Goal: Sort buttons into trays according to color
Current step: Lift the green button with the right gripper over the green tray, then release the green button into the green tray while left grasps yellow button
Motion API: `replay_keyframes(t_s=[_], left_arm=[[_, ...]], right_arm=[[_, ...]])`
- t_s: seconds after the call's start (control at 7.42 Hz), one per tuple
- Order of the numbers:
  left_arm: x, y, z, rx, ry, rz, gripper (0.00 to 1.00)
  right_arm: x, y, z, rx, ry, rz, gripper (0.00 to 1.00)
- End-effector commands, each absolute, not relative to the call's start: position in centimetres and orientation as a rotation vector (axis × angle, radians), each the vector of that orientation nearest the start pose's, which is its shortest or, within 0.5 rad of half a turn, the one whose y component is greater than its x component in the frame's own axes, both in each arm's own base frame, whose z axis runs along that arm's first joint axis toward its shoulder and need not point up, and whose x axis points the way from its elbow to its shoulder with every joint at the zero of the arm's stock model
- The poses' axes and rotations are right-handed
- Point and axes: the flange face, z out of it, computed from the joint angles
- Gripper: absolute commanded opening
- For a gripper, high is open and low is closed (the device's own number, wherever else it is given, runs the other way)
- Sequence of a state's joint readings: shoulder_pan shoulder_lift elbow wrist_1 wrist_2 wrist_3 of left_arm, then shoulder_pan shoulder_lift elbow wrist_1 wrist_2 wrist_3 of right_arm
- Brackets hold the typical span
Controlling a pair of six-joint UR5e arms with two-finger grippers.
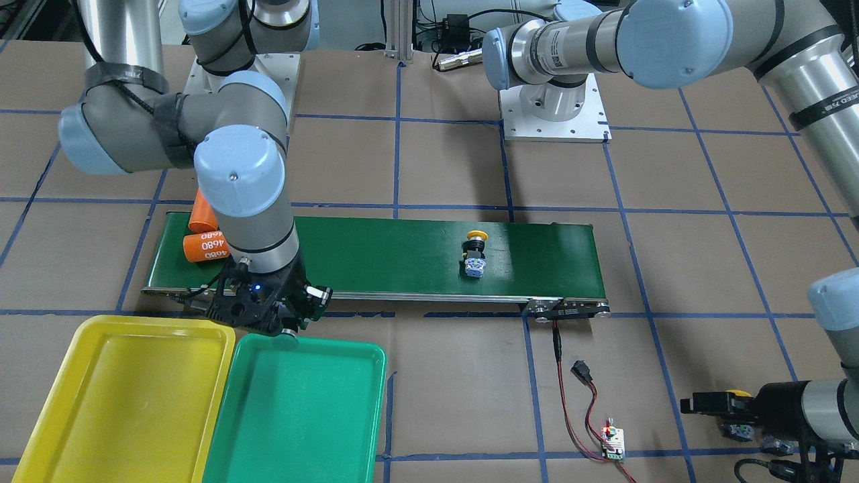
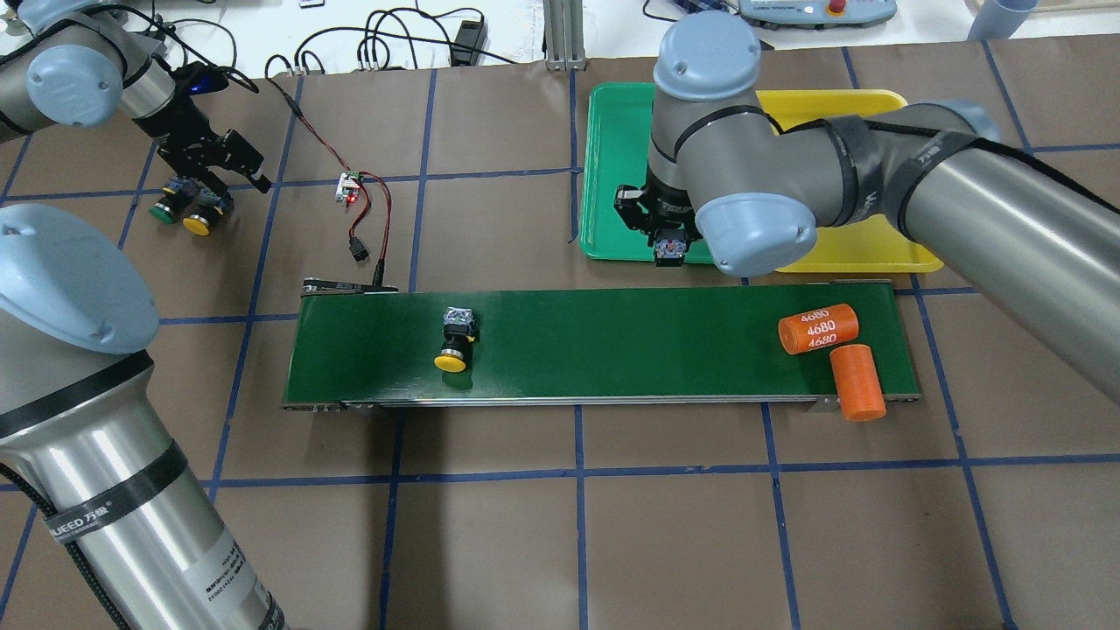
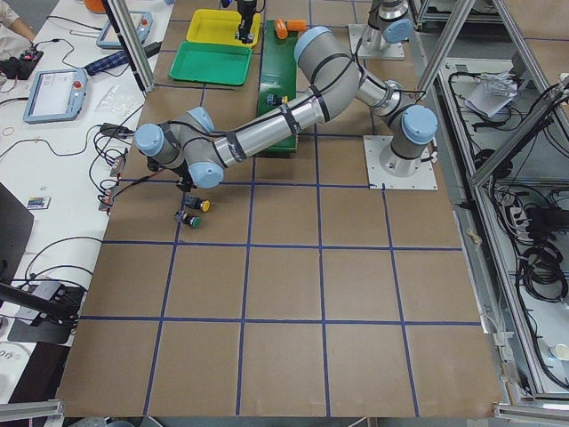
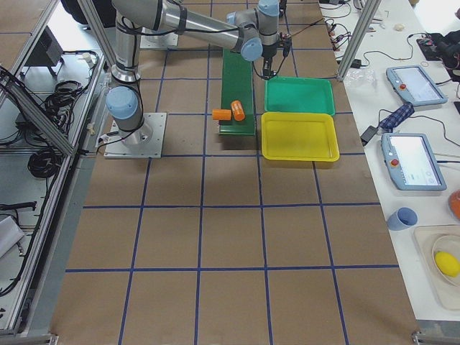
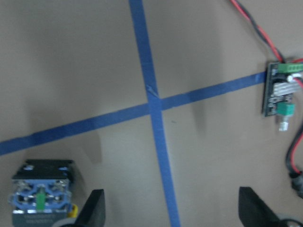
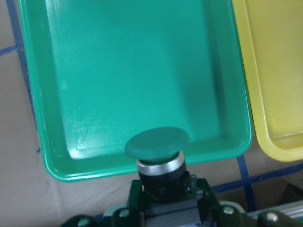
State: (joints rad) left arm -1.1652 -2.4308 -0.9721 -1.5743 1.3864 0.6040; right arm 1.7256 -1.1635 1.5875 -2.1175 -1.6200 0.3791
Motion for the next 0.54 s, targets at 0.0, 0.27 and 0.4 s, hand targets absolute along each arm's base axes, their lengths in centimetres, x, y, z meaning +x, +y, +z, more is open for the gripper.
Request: replay_keyframes(t_s=[0.0, 0.27, 0.4], left_arm=[[18.7, -77.5, 21.5, 0.3, 3.291, 0.218, 1.0], [19.3, -77.6, 21.5, 0.306, 3.241, 0.206, 1.0], [20.1, -78.0, 20.9, 0.296, 3.229, 0.159, 1.0]], right_arm=[[22.1, -65.8, 27.4, 0.347, 3.148, -0.196, 0.0], [21.3, -66.9, 26.6, 0.367, 3.137, -0.234, 0.2], [21.0, -67.1, 25.3, 0.384, 3.141, -0.212, 0.53]])
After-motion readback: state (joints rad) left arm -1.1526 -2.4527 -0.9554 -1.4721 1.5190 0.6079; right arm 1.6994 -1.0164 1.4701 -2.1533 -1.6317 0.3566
